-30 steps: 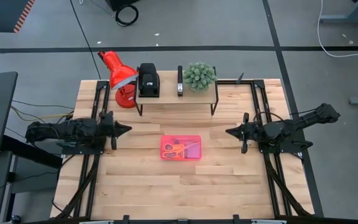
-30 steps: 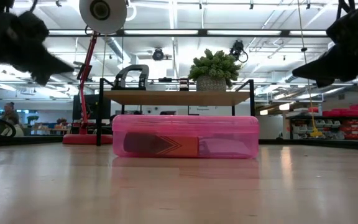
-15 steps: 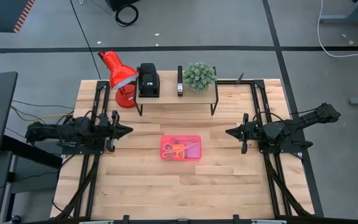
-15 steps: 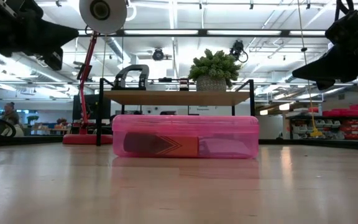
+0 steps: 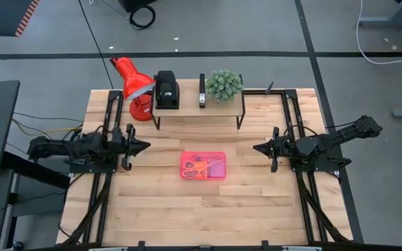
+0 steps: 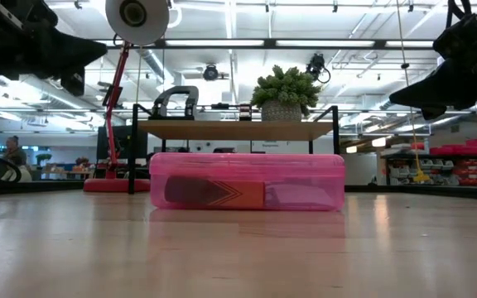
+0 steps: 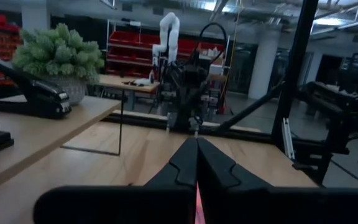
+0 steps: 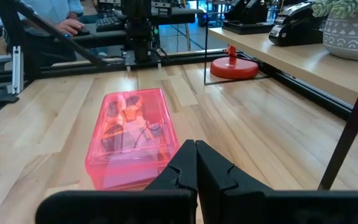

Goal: Pack school essentials
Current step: Return to Home Position

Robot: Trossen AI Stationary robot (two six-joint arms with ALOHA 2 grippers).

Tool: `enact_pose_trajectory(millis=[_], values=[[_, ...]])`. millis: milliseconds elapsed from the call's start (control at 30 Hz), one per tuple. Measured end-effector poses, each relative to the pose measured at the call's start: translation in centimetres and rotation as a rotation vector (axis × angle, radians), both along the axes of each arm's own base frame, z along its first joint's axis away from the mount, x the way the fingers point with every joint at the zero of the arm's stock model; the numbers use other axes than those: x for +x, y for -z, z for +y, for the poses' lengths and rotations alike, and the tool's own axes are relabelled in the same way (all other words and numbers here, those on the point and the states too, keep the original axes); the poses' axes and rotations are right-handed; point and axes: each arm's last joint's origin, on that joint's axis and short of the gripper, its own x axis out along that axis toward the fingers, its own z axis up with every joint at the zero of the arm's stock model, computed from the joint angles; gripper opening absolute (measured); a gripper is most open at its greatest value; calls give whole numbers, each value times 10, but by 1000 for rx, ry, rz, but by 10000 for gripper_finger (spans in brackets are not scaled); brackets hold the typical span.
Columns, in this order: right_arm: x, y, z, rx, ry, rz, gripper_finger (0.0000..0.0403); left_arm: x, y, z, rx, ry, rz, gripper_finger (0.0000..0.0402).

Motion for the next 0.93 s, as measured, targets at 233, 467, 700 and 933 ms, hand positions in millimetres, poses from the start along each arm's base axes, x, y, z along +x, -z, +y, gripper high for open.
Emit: enact_pose_trajectory(millis=[233,467,700,933], values=[[0,0,0,0,0,0,6,1,3,0,0,0,27,25],[0,0,0,0,0,0,6,1,3,0,-1,0,27,36],[0,0,0,0,0,0,6,1,3,0,-1,0,28,26],[0,0,0,0,0,0,6,1,3,0,-1,0,27,26]])
